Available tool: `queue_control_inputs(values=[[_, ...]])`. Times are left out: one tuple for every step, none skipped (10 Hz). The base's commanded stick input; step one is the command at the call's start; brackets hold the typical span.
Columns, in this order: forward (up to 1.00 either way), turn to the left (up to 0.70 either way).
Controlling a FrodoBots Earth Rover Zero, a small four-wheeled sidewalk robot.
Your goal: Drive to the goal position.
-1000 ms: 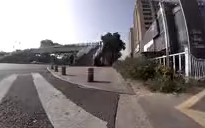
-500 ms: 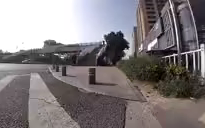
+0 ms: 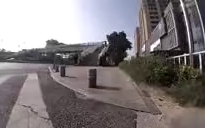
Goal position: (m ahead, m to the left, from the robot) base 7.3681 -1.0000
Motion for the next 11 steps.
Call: queue_control_inputs(values=[[0.7, -0.12], [0.7, -0.12], [0.7, -0.12], [0.7, -0.12], [0.7, -0.06], [0.7, 0.0], [0.7, 0.0], [0.7, 0.0], [0.7, 0.0], [0.7, 0.0], [0.7, 0.0]])
